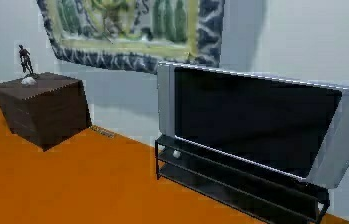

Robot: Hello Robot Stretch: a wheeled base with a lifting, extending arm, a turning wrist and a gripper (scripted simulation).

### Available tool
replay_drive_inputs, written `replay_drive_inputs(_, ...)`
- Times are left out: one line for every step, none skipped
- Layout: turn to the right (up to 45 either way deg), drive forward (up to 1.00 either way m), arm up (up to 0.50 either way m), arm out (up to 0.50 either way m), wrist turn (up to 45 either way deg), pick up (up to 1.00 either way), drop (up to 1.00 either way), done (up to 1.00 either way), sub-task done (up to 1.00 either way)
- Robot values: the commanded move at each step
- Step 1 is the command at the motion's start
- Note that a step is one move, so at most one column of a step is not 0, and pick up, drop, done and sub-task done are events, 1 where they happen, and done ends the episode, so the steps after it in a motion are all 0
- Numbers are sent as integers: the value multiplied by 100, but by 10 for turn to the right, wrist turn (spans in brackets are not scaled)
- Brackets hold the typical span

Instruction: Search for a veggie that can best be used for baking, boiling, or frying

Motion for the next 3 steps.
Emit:
replay_drive_inputs(450, 0, 0, 0, 0, 0, 0, 0, 0)
replay_drive_inputs(450, 0, 0, 0, 0, 0, 0, 0, 0)
replay_drive_inputs(120, 0, 0, 0, 0, 0, 0, 0, 0)
